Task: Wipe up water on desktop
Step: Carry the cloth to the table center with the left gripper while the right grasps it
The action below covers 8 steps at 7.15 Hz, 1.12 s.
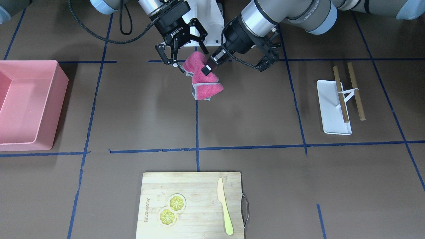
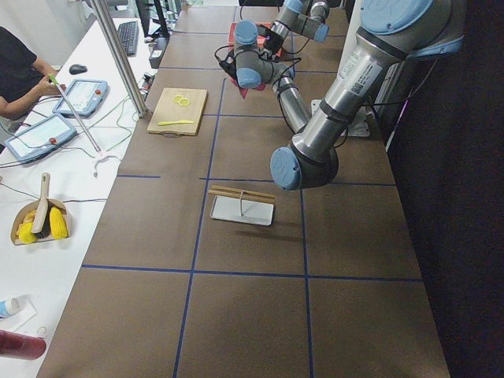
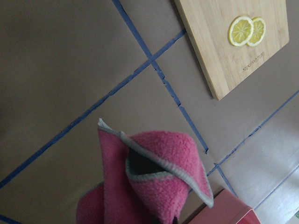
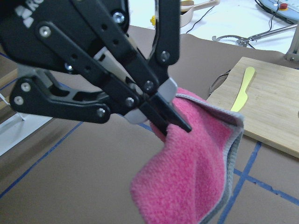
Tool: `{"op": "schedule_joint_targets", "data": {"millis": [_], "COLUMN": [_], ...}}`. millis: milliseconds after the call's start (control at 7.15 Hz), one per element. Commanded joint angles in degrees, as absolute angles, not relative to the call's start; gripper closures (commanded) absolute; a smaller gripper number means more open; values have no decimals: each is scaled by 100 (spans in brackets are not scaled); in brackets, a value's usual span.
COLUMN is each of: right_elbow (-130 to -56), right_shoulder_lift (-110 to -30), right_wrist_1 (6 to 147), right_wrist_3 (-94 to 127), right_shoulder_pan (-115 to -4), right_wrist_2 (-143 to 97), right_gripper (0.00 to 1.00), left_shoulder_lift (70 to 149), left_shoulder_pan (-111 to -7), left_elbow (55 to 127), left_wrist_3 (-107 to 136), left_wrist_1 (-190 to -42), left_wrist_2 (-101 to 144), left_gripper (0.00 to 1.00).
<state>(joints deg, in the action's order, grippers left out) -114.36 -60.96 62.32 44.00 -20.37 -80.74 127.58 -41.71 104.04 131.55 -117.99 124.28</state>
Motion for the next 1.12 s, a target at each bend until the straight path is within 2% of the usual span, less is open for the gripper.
{"op": "schedule_joint_targets", "data": {"millis": [0, 140, 280, 420, 979], "right_elbow": [-11435, -11435, -11452, -11452, -11461], "right_shoulder_lift": [-6099, -6091, -6100, -6100, -6100], "right_wrist_1": [6231, 6231, 6231, 6231, 6109], "right_wrist_3": [4456, 4465, 4456, 4465, 4474], "right_shoulder_pan": [-1995, -1986, -1986, -1986, -1986], "right_wrist_2": [-8068, -8068, -8077, -8077, -8068], "right_gripper": [41, 63, 94, 100, 100], "left_shoulder_lift": [12744, 12735, 12735, 12727, 12709], "left_shoulder_pan": [-4175, -4175, -4175, -4175, -4175], "left_elbow": [10397, 10397, 10397, 10397, 10441], "left_wrist_3": [13140, 13140, 13140, 13140, 13113], "left_wrist_1": [-11804, -11804, -11804, -11812, -11812], "left_wrist_2": [12428, 12436, 12437, 12437, 12437], "left_gripper": [99, 99, 99, 99, 95]}}
